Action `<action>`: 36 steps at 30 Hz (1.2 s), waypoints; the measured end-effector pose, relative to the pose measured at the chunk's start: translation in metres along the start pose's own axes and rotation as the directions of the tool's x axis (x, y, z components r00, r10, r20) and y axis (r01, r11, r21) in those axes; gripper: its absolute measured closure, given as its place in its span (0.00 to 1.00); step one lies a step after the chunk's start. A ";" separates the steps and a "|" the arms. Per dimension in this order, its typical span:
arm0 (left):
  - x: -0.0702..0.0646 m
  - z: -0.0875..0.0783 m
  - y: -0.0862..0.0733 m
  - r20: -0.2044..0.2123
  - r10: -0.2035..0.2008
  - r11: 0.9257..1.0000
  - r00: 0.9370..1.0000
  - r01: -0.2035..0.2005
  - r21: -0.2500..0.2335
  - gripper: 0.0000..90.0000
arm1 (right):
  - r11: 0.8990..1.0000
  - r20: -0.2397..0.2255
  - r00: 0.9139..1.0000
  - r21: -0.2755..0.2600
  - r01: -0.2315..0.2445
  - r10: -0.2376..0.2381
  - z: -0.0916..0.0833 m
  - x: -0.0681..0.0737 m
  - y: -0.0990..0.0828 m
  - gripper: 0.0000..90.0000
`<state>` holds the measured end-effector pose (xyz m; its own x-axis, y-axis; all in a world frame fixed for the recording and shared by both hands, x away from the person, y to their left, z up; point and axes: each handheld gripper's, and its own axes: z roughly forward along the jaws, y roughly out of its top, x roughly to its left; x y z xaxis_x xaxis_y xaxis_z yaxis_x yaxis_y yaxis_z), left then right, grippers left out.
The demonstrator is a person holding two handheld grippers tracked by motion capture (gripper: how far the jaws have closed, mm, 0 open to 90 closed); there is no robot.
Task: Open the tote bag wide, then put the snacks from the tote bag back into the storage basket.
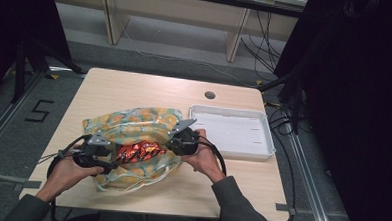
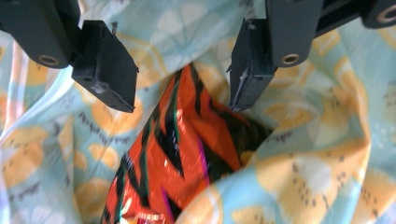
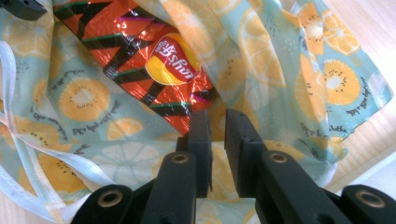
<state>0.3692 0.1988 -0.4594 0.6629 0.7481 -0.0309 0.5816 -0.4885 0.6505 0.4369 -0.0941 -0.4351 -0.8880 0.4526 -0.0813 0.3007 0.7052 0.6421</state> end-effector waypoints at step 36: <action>-0.005 -0.011 0.015 -0.014 0.140 0.990 0.990 -0.140 -0.002 0.98 | 0.997 0.018 0.999 -0.056 -0.046 0.047 -0.013 -0.009 -0.011 0.81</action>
<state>0.3694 0.1932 -0.4415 0.7308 0.6789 0.0712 0.4822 -0.5873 0.6500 0.4372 -0.1132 -0.4310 -0.8665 0.4949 -0.0652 0.3207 0.6521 0.6869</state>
